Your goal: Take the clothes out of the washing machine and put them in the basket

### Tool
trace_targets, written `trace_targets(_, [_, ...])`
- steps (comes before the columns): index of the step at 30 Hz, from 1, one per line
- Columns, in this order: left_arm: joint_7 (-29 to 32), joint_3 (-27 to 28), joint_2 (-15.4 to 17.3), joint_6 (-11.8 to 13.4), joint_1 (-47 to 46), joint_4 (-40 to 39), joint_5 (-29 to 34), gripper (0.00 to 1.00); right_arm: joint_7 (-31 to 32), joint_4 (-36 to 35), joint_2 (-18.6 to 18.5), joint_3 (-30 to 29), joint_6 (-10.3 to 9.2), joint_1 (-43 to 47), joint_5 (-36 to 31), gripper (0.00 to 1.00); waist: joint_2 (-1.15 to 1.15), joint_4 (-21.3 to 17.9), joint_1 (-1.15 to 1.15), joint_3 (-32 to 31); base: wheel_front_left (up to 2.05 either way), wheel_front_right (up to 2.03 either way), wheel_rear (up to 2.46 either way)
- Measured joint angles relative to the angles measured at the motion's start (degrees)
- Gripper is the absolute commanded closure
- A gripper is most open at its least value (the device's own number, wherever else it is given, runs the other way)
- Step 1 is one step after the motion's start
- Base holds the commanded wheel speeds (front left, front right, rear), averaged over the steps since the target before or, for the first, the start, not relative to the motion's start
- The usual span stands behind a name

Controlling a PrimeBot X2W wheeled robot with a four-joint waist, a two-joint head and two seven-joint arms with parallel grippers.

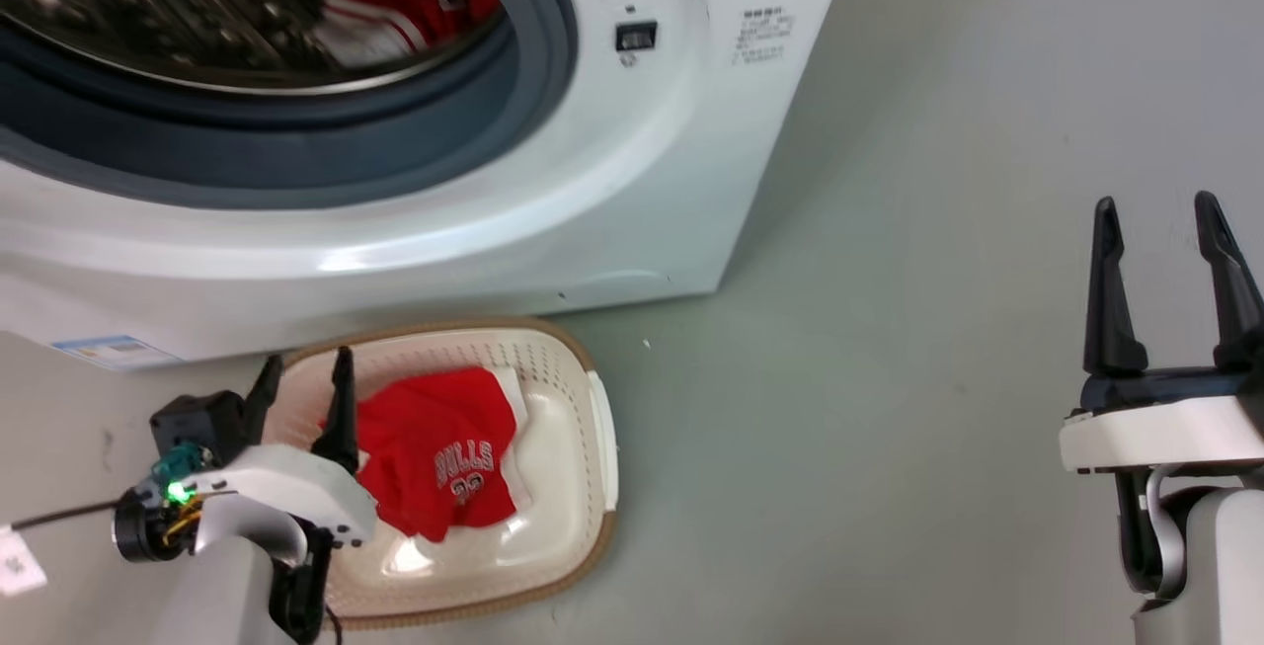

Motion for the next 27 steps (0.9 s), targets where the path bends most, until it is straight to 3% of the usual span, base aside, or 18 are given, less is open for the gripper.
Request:
trace_targets(11, [0.0,6.0,-5.6,0.0,12.7,-18.0,6.6,0.00,0.0,2.4,0.0,0.1,-0.01,3.2,0.3,0.00,0.00,2.1,-0.01,-9.3,0.00,0.00,0.00])
trace_targets(16, [0.0,6.3,-5.5,0.0,14.4,-22.4,7.7,0.00,0.0,2.6,0.0,1.3,-0.01,4.1,1.5,0.00,0.00,1.0,-0.01,-10.7,0.00,0.00,0.00])
trace_targets(20, [0.0,3.1,-2.6,0.0,12.7,-24.1,6.8,0.00,0.0,2.1,0.0,2.2,-0.01,4.1,2.3,0.00,0.00,-0.1,0.00,-9.3,0.00,0.00,0.00])
trace_targets(27, [5.2,-2.2,7.1,-0.1,0.8,-24.3,2.5,0.00,0.0,1.0,0.0,3.3,-0.01,3.0,4.7,0.00,0.00,-2.8,0.01,-3.4,0.00,0.00,0.00])
